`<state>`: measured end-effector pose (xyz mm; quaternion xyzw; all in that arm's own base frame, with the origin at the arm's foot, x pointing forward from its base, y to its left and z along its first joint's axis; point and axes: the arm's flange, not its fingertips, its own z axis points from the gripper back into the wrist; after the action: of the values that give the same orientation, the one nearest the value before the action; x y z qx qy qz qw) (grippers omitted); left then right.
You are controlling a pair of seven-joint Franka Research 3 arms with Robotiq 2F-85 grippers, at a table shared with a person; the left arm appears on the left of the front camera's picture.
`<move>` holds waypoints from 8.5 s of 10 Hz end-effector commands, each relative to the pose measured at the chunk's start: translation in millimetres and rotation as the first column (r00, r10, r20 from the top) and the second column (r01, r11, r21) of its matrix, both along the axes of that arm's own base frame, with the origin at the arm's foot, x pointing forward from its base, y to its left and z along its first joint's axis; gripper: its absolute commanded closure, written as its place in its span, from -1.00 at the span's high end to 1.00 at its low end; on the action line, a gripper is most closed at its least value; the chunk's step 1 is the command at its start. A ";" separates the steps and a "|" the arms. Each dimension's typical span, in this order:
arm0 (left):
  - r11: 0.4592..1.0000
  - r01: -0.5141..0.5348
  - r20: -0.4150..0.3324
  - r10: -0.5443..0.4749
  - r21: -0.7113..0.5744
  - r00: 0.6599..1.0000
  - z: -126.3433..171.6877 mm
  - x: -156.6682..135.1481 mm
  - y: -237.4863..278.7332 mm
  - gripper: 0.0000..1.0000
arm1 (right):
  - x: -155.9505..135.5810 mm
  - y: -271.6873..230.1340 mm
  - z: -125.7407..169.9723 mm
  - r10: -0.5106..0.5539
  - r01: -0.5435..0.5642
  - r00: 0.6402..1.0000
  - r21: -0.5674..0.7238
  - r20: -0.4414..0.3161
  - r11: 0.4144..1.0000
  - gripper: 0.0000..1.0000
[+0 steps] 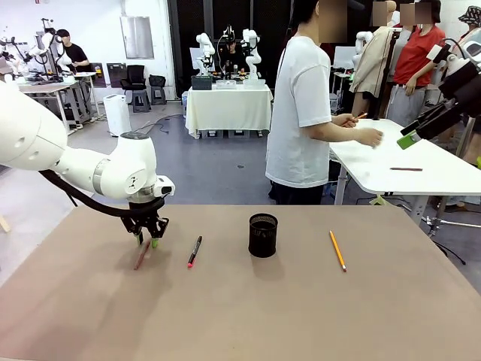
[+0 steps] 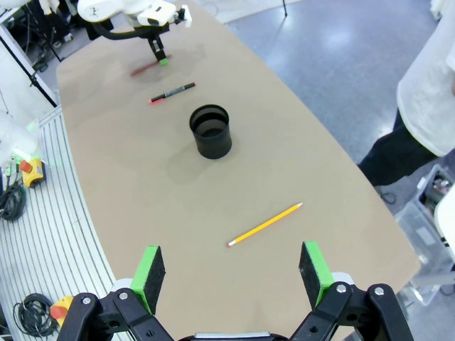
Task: Place the pens into the pen holder.
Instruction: Pick up a writing instrument from the table and place it into the Pen holder.
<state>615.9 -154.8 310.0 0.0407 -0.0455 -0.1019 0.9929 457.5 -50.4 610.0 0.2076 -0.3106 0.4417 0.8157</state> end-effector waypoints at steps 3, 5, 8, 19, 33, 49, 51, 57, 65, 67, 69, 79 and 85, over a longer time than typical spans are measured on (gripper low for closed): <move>0.999 -0.041 -0.058 0.041 0.007 0.997 -0.3 1.3 2.6 -1.00 | -0.5 0.9 1.0 -0.001 0.001 1.000 0.010 -0.003 1.000 1.00; 0.999 -0.050 -0.091 0.051 0.013 0.995 0.9 -3.8 6.4 -1.00 | -0.5 0.9 1.0 -0.001 0.001 1.000 0.010 -0.003 1.000 1.00; 0.973 0.076 -0.145 -0.110 -0.219 0.983 25.6 -9.4 15.5 -1.00 | -0.5 0.9 1.0 -0.001 0.001 1.000 0.010 -0.003 1.000 1.00; 0.234 0.558 0.556 -0.083 -0.796 0.827 169.5 -53.2 30.3 -1.00 | -0.5 0.9 1.0 -0.001 0.001 1.000 0.010 -0.003 1.000 1.00; -0.064 0.848 0.843 0.088 -0.526 0.530 156.5 -64.7 9.0 -1.00 | -0.5 0.9 1.0 -0.001 0.001 1.000 0.010 -0.003 1.000 1.00; 0.114 0.862 0.869 0.106 -0.494 0.484 172.1 -68.0 115.8 -1.00 | -0.5 0.9 1.0 -0.001 0.001 1.000 0.010 -0.003 1.000 1.00; 0.114 0.862 0.869 0.106 -0.494 0.484 172.1 -68.0 115.8 -1.00 | -0.5 0.9 1.0 -0.001 0.001 1.000 0.010 -0.003 1.000 1.00; 0.114 0.862 0.869 0.106 -0.494 0.484 172.1 -68.0 115.8 -1.00 | -0.5 0.9 1.0 -0.001 0.001 1.000 0.010 -0.003 1.000 1.00; 0.114 0.862 0.869 0.106 -0.494 0.484 172.1 -68.0 115.8 -1.00 | -0.5 0.9 1.0 -0.001 0.001 1.000 0.010 -0.003 1.000 1.00; 0.114 0.862 0.869 0.106 -0.494 0.484 172.1 -68.0 115.8 -1.00 | -0.5 0.9 1.0 -0.001 0.001 1.000 0.010 -0.003 1.000 1.00; 0.114 0.862 0.869 0.106 -0.494 0.484 172.1 -68.0 115.8 -1.00 | -0.5 0.9 1.0 -0.001 0.001 1.000 0.010 -0.003 1.000 1.00; 0.114 0.862 0.869 0.106 -0.494 0.484 172.1 -68.0 115.8 -1.00 | -0.5 0.9 1.0 -0.001 0.001 1.000 0.010 -0.003 1.000 1.00; 0.114 0.862 0.869 0.106 -0.494 0.484 172.1 -68.0 115.8 -1.00 | -0.5 0.9 1.0 -0.001 0.001 1.000 0.010 -0.003 1.000 1.00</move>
<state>546.7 -40.5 480.7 -0.5362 -0.5048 -0.3197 0.5962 457.6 -50.5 609.7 0.2076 -0.3102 0.4416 0.8159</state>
